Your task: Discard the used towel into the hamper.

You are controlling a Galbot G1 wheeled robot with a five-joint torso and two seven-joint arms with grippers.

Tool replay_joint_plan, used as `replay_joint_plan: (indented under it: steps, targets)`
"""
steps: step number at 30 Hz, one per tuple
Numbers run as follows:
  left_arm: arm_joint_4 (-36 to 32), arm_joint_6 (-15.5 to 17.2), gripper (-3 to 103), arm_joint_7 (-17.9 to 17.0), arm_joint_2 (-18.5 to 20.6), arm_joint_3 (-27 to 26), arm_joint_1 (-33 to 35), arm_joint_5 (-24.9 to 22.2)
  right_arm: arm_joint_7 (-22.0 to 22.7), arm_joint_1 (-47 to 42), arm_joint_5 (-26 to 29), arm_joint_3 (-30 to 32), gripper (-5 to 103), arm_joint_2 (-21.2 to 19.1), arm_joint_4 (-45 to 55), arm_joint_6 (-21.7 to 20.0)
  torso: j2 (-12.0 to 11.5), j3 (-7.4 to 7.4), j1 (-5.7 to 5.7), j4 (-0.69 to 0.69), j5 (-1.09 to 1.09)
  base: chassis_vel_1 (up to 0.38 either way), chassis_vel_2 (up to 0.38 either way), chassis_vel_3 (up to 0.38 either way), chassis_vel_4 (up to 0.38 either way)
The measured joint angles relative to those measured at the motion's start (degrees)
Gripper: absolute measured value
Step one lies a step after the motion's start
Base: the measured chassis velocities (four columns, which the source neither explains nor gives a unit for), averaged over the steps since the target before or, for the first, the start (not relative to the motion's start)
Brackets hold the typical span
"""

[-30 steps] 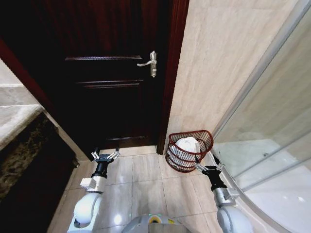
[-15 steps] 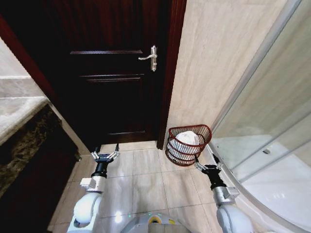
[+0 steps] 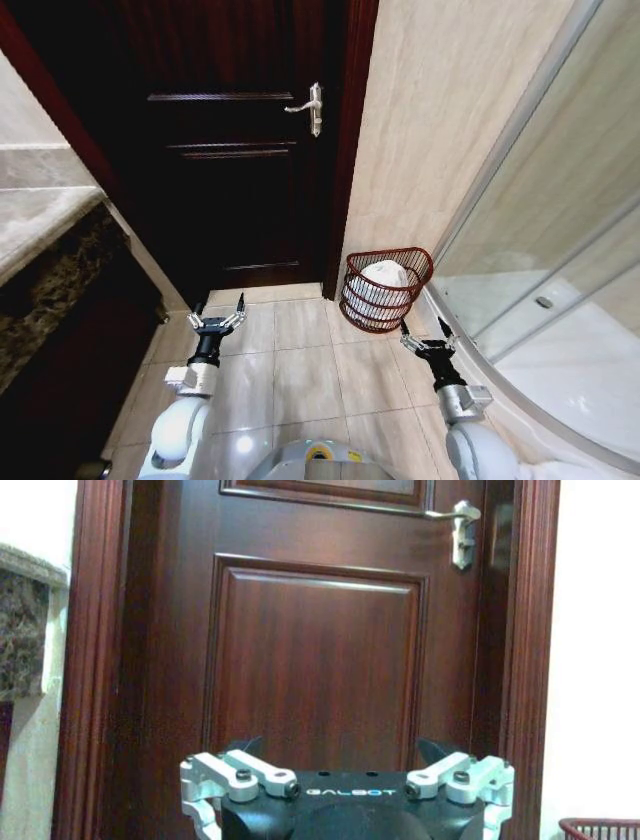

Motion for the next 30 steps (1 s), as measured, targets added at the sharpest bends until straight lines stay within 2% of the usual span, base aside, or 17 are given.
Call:
replay_joint_plan:
  steps: [10, 14, 30]
  targets:
    - [0.52, -0.66, 100, -0.10, -0.19, 0.06, -0.18, 0.63, 0.23, 0.34, 0.40, 0.06, 100, -0.04, -0.46, 0.67, -2.48, -1.40, -1.05, 0.00, 0.00, 0.000, 0.000, 0.000, 0.000]
    - [0.88, -1.00, 100, -0.43, -0.33, 0.03, -0.32, 2.82, 0.54, 0.40, 0.46, 0.02, 100, -0.01, -0.61, 0.90, -2.73, -1.56, -1.17, 0.00, 0.00, 0.000, 0.000, 0.000, 0.000]
    - [0.95, -0.95, 100, -1.32, -0.18, 0.31, -0.30, 3.38, 1.34, 0.23, 0.72, 0.25, 100, 0.02, -0.65, 1.10, -2.50, -1.42, -1.08, 0.00, 0.00, -0.024, -0.024, -0.025, -0.023]
